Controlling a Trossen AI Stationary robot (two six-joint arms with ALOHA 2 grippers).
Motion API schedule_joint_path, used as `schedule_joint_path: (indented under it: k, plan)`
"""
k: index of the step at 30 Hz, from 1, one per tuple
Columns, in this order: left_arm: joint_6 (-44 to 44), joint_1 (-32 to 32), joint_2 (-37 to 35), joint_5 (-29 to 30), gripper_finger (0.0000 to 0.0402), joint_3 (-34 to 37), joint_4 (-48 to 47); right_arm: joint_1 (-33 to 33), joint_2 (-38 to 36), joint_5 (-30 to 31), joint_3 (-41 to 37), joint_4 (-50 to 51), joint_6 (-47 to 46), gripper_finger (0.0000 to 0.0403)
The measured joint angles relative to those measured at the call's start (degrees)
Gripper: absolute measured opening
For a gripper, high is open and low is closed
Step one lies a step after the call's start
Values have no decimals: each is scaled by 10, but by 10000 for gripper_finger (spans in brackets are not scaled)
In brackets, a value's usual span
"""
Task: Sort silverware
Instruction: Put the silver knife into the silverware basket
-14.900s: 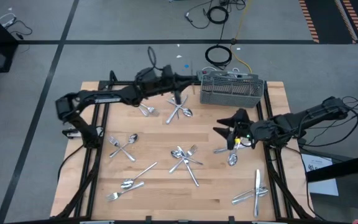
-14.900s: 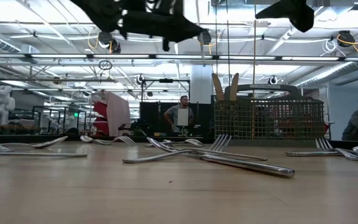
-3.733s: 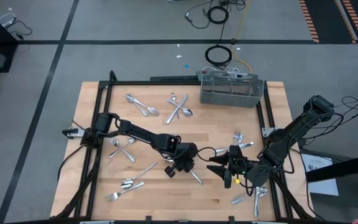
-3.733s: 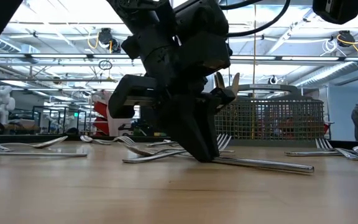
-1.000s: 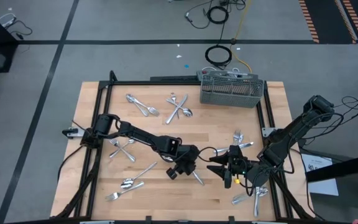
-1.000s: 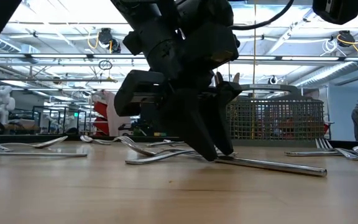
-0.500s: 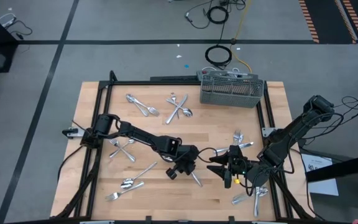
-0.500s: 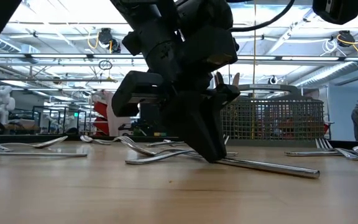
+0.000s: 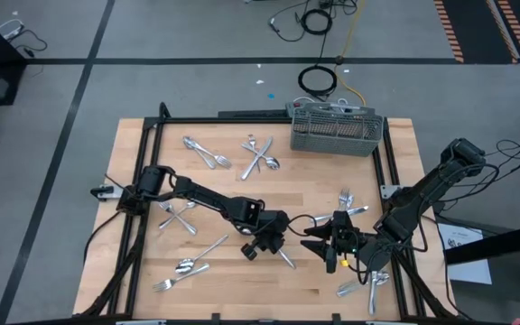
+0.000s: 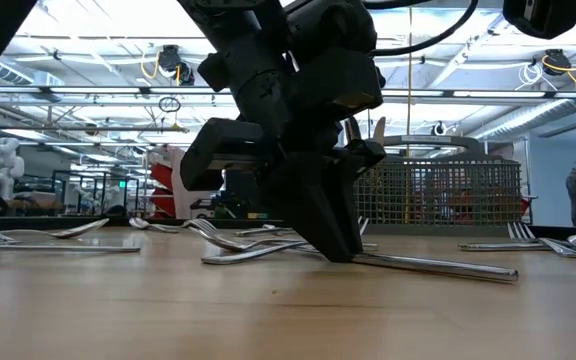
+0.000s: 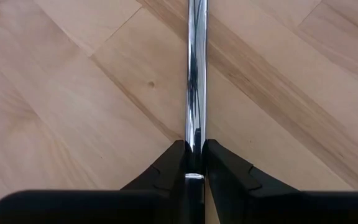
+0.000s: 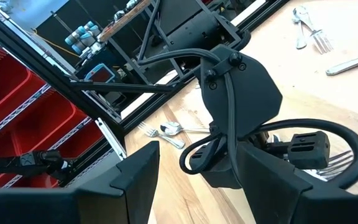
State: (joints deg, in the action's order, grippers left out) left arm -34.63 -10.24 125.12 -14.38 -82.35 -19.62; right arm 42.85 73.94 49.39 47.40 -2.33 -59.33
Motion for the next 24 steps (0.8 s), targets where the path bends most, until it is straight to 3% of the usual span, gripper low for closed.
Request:
schedule_joint_path:
  k: [19,24]
  plan:
    - [-2,1,1,3,73,1,-1,0,0,0,0,1,0,203]
    - [-2,1,1,4,52,2,-2,0,0,0,0,1,0,203]
